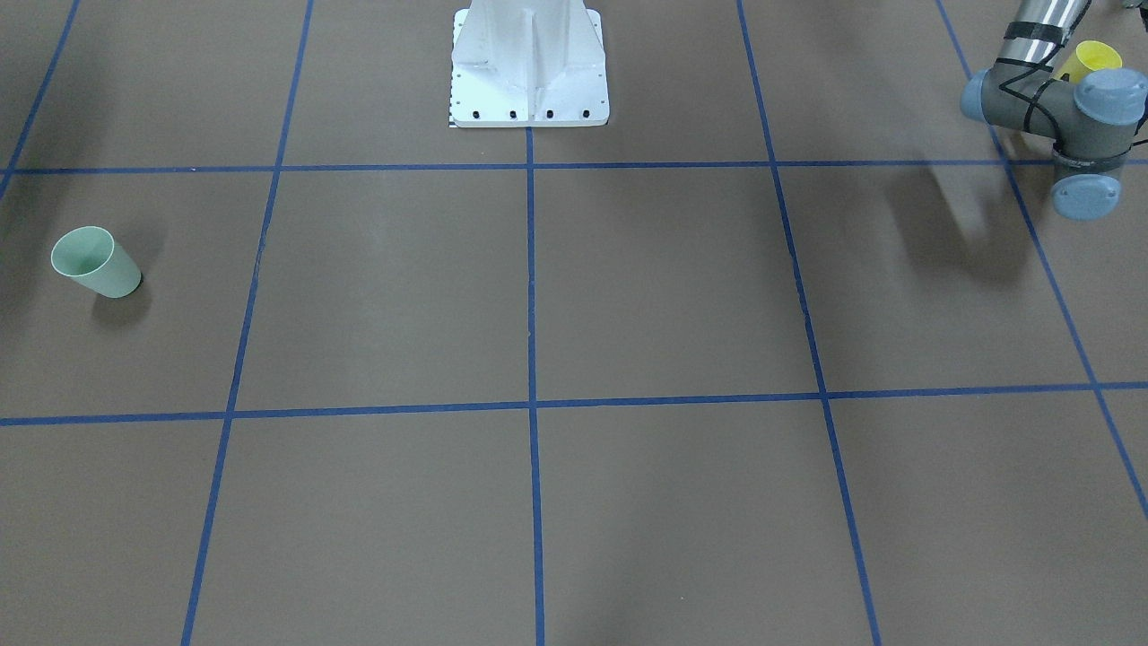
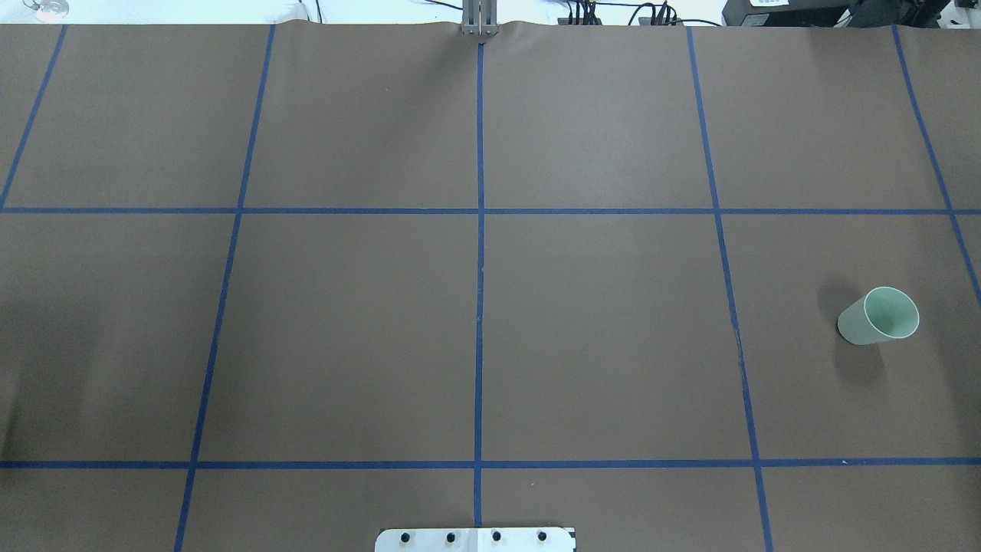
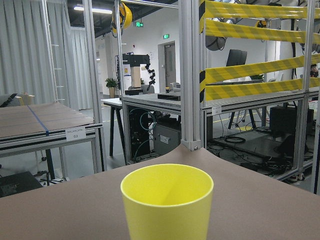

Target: Transfer and stack yellow cup on green cup

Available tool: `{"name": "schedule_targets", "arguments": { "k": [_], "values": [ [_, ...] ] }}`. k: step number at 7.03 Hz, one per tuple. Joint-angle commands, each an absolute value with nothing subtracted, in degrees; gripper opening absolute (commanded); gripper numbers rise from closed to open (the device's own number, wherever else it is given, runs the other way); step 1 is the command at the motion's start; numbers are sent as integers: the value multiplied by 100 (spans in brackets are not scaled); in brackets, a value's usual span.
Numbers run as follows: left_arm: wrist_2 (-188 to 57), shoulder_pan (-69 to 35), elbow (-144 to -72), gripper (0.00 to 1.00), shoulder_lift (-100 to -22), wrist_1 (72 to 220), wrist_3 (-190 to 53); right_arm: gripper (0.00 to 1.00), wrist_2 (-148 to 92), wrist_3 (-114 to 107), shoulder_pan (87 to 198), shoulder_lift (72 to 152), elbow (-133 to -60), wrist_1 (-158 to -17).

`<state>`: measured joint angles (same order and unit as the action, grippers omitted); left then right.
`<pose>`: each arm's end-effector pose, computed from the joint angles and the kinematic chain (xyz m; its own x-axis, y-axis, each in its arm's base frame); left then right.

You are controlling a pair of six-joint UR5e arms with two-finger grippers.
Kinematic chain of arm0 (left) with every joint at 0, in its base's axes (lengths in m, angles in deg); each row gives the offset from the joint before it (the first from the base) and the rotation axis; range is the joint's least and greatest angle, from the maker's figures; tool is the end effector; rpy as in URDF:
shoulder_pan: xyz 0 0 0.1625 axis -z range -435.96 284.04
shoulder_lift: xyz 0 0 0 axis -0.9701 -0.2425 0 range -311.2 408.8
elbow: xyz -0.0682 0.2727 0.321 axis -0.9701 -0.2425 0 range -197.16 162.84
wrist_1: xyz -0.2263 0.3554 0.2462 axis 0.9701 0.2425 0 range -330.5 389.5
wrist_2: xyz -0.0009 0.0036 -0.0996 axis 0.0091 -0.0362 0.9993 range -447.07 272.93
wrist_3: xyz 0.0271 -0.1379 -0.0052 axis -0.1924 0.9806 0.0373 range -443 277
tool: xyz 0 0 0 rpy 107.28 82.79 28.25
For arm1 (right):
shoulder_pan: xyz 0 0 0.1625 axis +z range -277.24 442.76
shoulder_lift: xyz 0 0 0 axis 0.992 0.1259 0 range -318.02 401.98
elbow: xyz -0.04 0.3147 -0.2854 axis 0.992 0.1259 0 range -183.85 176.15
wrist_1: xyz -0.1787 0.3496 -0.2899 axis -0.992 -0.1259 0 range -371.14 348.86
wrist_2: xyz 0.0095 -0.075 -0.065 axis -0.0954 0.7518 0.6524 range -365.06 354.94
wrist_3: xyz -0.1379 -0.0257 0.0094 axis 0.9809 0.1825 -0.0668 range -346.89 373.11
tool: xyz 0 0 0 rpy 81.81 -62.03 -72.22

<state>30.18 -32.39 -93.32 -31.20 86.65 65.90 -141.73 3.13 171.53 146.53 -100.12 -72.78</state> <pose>0.1737 -0.2605 0.9244 -0.5566 -0.5212 0.6469 0.8004 -0.1277 0.5858 0.0206 -0.4847 0.6995 0.6738 -0.0979 0.7324 -0.0980 0.9706 0.2198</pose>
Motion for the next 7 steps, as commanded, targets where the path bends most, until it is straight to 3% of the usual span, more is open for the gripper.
{"name": "schedule_targets", "arguments": {
  "k": [1, 7],
  "values": [
    [3288, -3246, -9170, 100, -3075, 8706, 6580, 100, -14173, 327, 17153, 14657, -10009, -7275],
    [3870, -3255, -8704, 100, -3039, 8733, 6475, 100, -14190, 336, 17153, 14648, -10000, -7232]
  ]
}}
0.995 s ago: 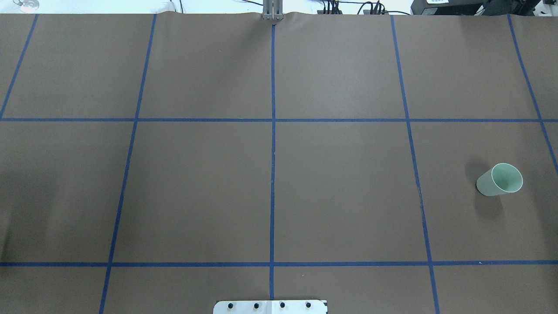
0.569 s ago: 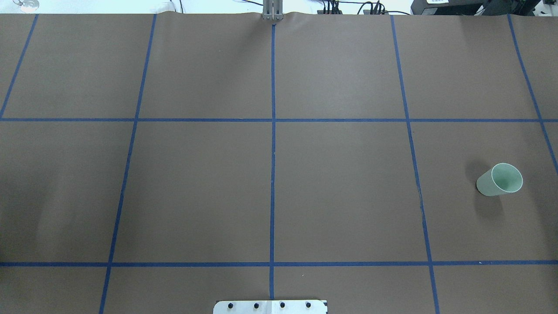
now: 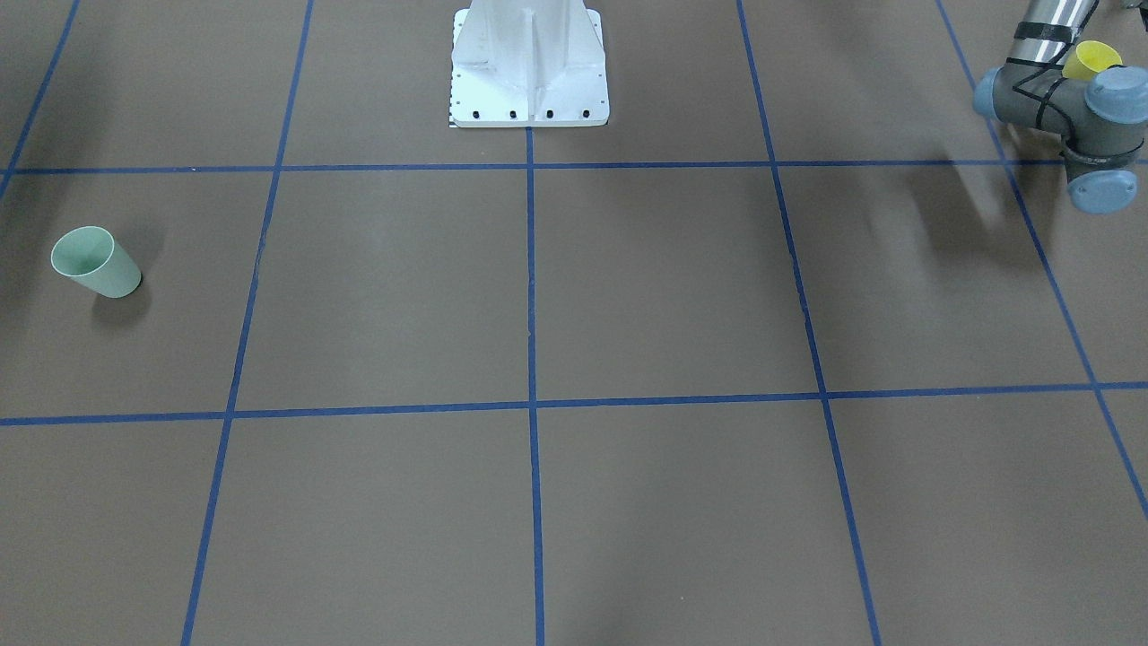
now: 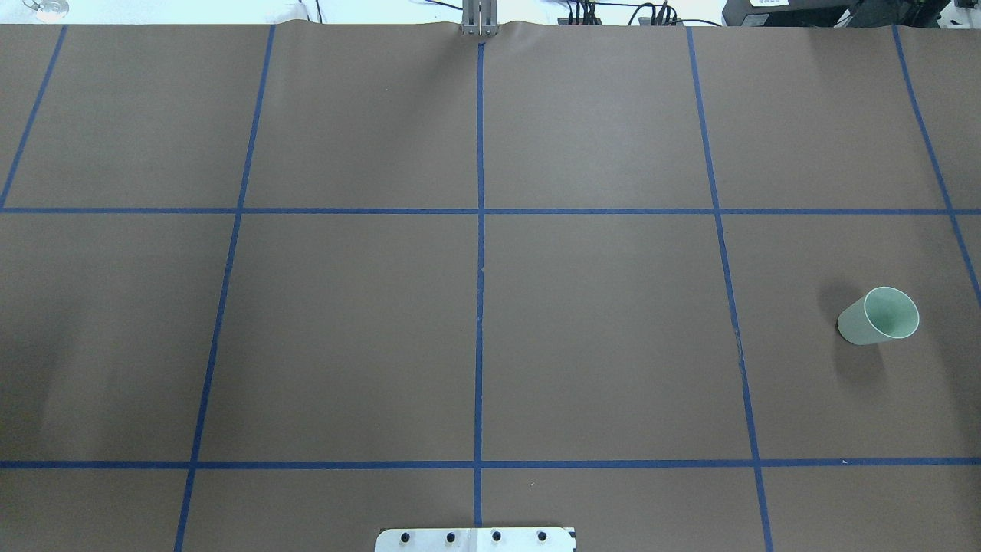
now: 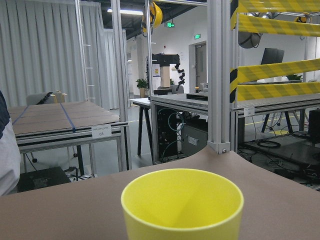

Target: Transfer and stack yellow cup on green cup

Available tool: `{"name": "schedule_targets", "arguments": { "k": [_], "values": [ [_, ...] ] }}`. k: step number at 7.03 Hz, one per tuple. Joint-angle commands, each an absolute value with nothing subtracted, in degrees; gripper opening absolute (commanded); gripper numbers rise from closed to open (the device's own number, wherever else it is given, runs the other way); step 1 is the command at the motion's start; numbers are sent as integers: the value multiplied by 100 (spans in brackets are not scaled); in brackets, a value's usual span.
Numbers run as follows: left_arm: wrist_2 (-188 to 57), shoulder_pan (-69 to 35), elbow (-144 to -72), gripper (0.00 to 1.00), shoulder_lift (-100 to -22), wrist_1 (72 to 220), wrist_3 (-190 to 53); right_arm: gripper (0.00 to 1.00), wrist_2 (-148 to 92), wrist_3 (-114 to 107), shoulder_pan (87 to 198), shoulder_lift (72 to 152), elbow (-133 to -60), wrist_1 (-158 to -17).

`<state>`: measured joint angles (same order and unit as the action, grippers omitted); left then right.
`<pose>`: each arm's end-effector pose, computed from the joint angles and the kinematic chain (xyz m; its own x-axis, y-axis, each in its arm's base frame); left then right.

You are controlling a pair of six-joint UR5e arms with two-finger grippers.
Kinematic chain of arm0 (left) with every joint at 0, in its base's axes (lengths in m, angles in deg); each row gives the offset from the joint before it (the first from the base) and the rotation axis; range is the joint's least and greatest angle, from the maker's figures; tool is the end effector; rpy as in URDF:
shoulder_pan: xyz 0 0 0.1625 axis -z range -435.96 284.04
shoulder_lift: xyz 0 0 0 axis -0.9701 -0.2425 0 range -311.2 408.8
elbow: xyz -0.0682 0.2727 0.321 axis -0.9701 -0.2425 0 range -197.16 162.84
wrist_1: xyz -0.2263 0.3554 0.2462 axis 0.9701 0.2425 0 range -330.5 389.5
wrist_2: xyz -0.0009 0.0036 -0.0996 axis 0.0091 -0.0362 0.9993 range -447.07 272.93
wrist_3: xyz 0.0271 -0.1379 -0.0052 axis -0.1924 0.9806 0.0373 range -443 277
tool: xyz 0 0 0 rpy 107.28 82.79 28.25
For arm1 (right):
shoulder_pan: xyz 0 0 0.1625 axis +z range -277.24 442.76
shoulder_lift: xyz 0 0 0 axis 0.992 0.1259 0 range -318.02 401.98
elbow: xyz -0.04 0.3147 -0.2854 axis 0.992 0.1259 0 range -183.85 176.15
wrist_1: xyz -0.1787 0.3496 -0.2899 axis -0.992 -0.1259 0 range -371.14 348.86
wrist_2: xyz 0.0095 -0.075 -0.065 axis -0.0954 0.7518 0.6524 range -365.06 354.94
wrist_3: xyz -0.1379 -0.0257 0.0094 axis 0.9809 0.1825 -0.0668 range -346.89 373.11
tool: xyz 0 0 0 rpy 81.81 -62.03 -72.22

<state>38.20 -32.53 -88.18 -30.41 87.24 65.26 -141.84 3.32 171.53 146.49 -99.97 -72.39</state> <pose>0.1623 -0.2254 0.9566 -0.6132 -0.3757 0.6949 0.7797 -0.1468 0.6087 0.0204 -0.4851 0.6996 0.6727 -0.1051 0.7324 -0.0955 0.9692 0.2268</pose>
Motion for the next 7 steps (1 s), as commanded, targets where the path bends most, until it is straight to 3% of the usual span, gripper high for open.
{"name": "schedule_targets", "arguments": {
  "k": [1, 5, 7],
  "values": [
    [3949, -3255, -8547, 100, -3031, 8855, 6457, 100, -14190, 336, 17153, 14657, -10000, -7240],
    [4046, -3263, -8378, 99, -3004, 8926, 6448, 100, -14190, 345, 17153, 14657, -9991, -7232],
    [4029, -3263, -8378, 76, -2995, 8917, 6448, 100, -14190, 345, 17153, 14648, -10000, -7232]
  ]
}}
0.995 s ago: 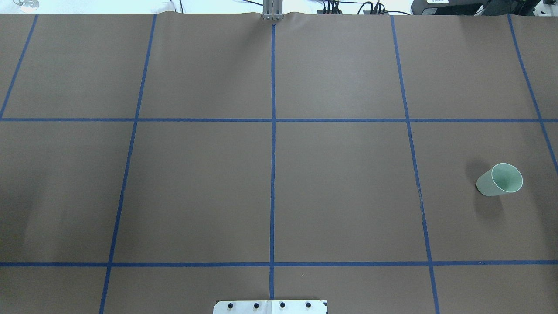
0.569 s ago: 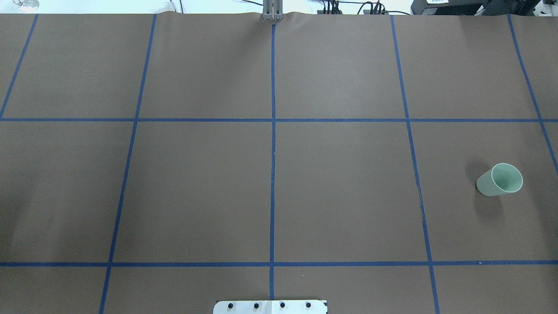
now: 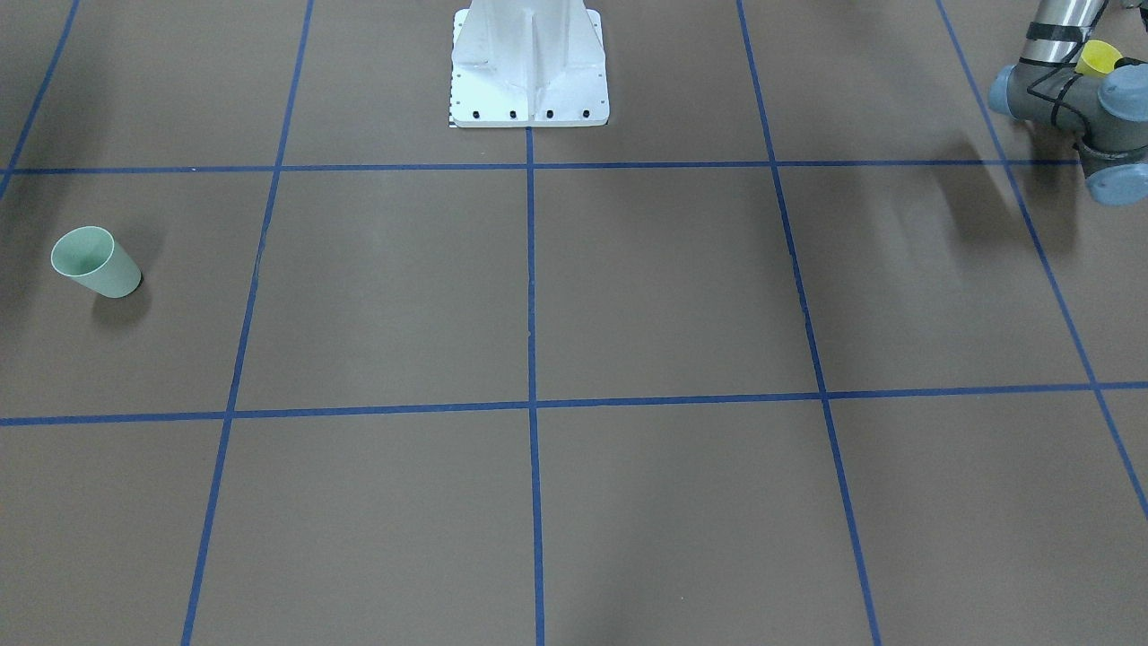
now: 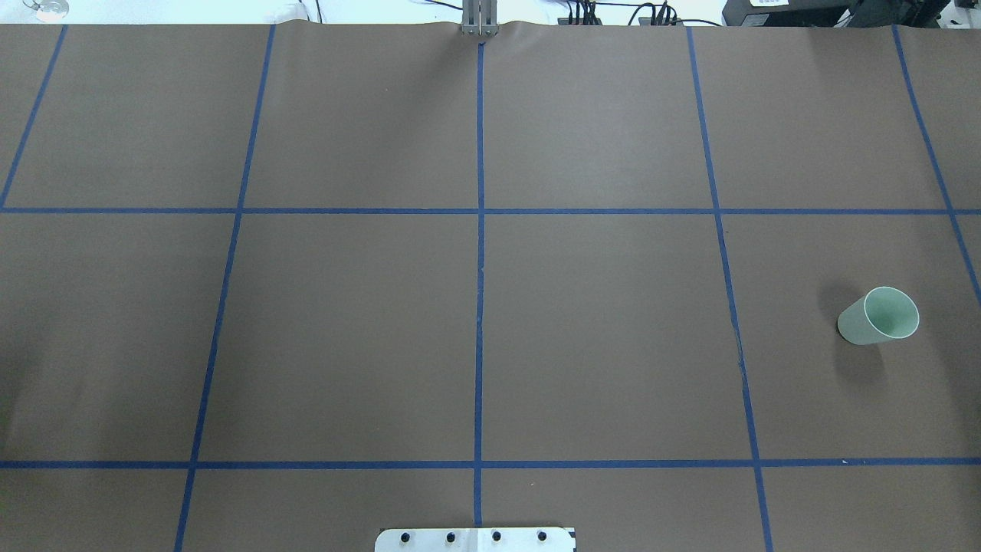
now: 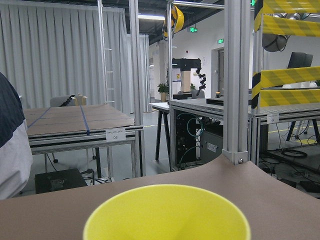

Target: Transfer and stack yellow cup on green cup

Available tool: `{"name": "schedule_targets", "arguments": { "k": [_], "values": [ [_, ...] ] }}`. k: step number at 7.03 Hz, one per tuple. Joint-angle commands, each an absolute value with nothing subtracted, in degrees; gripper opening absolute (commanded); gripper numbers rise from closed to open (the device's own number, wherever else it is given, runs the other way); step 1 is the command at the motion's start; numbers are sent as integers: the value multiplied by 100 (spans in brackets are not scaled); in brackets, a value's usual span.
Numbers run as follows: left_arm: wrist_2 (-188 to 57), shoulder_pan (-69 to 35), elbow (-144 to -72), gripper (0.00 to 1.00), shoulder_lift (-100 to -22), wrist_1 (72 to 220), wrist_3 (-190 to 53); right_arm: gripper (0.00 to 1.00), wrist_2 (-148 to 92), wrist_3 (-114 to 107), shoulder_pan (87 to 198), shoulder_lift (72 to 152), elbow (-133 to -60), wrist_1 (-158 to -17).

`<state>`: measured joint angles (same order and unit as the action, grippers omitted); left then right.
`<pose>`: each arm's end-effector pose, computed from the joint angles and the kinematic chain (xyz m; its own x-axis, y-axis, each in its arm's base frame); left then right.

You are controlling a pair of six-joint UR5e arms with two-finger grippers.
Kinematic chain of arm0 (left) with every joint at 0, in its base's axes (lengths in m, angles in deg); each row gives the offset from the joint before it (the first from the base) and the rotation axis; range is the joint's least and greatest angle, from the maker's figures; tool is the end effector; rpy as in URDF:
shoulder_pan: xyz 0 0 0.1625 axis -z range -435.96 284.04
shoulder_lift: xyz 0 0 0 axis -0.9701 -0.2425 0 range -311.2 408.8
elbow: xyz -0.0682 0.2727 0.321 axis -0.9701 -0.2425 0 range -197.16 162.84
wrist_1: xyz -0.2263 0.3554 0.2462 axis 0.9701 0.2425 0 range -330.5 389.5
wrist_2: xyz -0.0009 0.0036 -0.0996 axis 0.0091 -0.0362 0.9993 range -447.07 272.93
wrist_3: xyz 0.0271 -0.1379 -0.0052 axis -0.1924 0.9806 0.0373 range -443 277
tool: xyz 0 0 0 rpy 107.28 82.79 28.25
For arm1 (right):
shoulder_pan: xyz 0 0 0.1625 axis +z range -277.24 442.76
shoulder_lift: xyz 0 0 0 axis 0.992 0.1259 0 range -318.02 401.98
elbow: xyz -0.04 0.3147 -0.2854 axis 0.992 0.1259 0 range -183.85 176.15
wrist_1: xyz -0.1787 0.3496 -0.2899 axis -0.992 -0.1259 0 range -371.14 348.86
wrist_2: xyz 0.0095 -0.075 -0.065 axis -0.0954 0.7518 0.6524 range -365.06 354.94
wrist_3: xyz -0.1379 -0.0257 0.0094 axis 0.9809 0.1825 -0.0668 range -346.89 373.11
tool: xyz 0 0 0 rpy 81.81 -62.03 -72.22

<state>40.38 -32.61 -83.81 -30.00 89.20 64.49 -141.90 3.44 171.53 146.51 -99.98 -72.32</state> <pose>0.1453 -0.2029 0.9849 -0.6311 -0.3250 0.7044 0.7686 -0.1389 0.6245 0.0203 -0.4850 0.6994 0.6721 -0.1081 0.7325 -0.0940 0.9688 0.2292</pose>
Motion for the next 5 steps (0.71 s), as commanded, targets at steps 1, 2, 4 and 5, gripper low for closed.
{"name": "schedule_targets", "arguments": {
  "k": [1, 2, 4, 5],
  "values": [
    [4011, -3263, -8378, 54, -2995, 8917, 6439, 100, -14190, 345, 17153, 14648, -10000, -7232],
    [4002, -3272, -8387, 53, -2995, 8909, 6283, 100, -14182, 345, 17153, 14648, -9991, -7232],
    [3741, -3272, -8422, 53, -2978, 8882, 5992, 100, -14182, 327, 17153, 14639, -9991, -7232],
    [3469, -3263, -8492, 49, -2830, 8900, 5895, 100, -14182, 310, 17153, 14639, -10000, -7232]
  ]
}}
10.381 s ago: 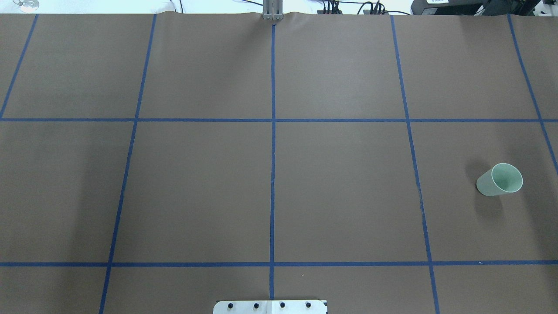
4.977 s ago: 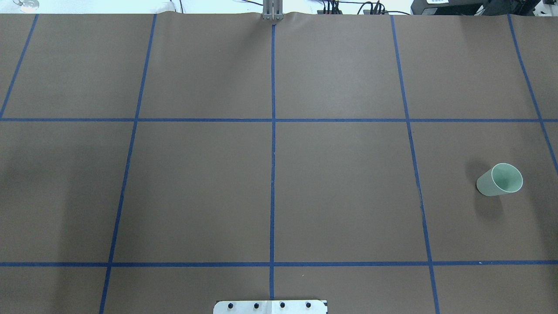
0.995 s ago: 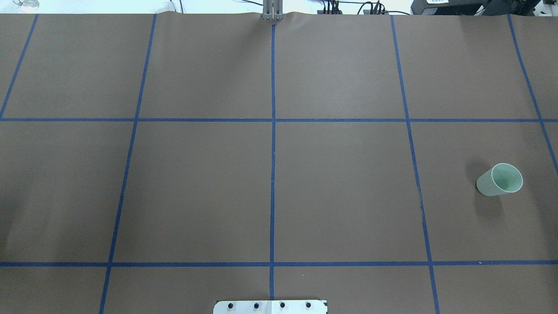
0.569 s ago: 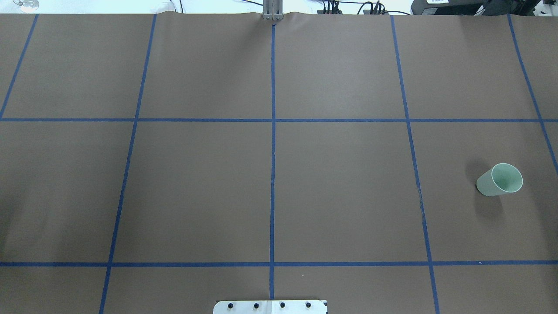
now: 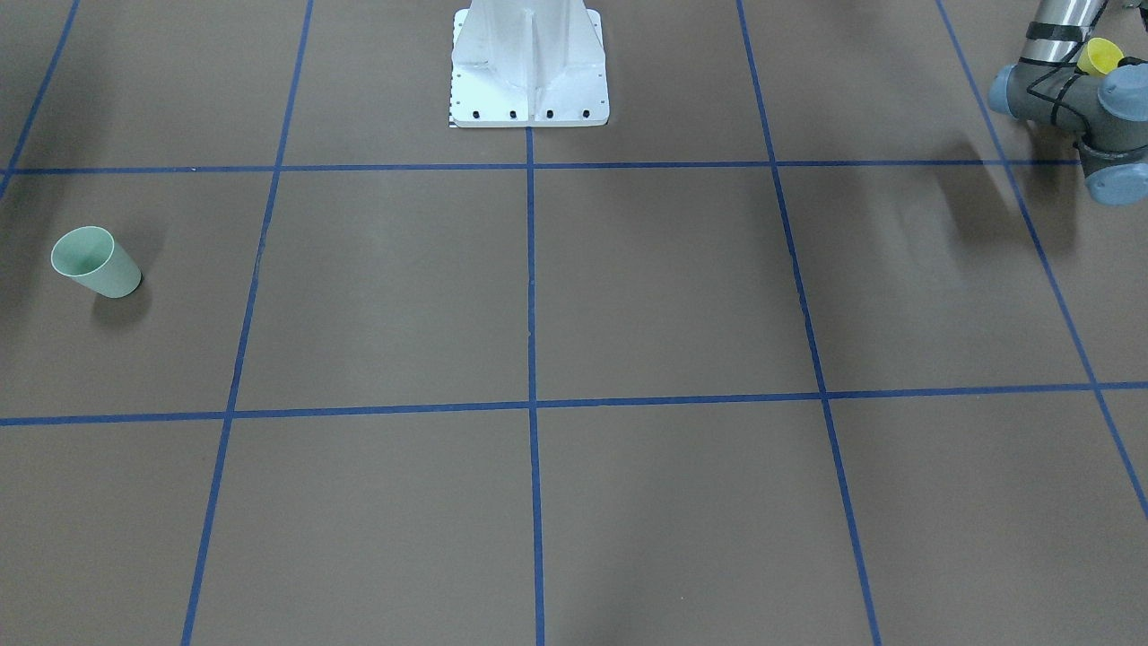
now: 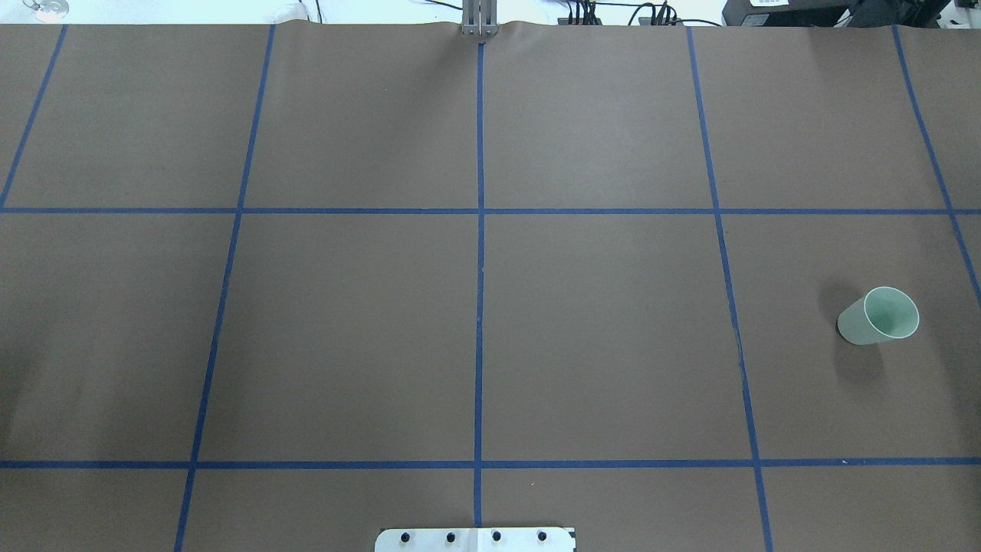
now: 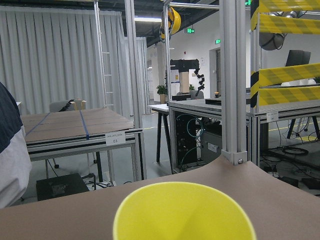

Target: Transfer and stack yellow cup on green cup

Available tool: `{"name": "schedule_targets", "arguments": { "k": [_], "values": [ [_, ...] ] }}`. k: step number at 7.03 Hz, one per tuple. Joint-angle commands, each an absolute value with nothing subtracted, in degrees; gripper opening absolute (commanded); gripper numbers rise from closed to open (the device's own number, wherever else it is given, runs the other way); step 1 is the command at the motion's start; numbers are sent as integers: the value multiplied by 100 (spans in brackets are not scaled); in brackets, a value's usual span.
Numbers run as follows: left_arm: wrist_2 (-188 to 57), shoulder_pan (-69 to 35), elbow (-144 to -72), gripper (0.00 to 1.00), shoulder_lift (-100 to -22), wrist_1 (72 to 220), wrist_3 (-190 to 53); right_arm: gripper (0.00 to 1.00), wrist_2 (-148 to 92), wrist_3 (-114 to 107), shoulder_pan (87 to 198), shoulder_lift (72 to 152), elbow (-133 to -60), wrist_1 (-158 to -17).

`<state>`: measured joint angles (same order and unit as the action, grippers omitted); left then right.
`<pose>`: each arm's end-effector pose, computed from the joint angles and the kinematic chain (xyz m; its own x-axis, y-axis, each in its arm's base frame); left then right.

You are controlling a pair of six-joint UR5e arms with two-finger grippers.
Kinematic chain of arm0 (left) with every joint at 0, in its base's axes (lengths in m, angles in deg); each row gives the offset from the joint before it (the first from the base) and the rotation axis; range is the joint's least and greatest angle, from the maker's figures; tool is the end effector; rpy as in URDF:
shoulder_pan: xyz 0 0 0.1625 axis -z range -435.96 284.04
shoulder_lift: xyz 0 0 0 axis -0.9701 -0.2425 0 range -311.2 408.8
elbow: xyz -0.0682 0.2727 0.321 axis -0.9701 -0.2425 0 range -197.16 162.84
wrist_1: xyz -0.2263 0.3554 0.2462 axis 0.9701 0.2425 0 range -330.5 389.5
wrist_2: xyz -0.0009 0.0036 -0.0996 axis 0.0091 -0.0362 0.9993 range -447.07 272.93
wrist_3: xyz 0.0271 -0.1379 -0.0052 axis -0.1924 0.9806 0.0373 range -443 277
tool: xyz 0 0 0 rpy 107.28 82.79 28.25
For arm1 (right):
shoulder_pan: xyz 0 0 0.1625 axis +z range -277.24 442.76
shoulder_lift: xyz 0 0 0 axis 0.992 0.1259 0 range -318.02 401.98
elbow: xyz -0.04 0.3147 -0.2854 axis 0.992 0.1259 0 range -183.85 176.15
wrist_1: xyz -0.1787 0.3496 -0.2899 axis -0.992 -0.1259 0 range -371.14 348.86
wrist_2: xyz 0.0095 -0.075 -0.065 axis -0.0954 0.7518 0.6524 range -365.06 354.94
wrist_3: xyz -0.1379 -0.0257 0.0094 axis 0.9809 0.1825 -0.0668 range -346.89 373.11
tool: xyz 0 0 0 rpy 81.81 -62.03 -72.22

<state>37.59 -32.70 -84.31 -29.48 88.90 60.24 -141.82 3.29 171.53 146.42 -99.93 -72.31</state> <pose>0.1357 -0.2010 0.9857 -0.5698 -0.3687 0.7344 0.8073 -0.0838 0.5842 0.0205 -0.4857 0.6993 0.6729 -0.1059 0.7322 -0.0959 0.9689 0.2283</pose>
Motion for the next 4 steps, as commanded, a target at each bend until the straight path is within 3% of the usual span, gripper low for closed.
{"name": "schedule_targets", "arguments": {
  "k": [1, 4],
  "values": [
    [3423, -3263, -8771, 49, -2585, 8900, 5703, 100, -14182, 301, 17153, 14622, -10000, -7232],
    [2197, -3255, -9370, 49, -2257, 8943, 5657, 100, -14182, 274, 17153, 14595, -10000, -7240]
  ]
}}
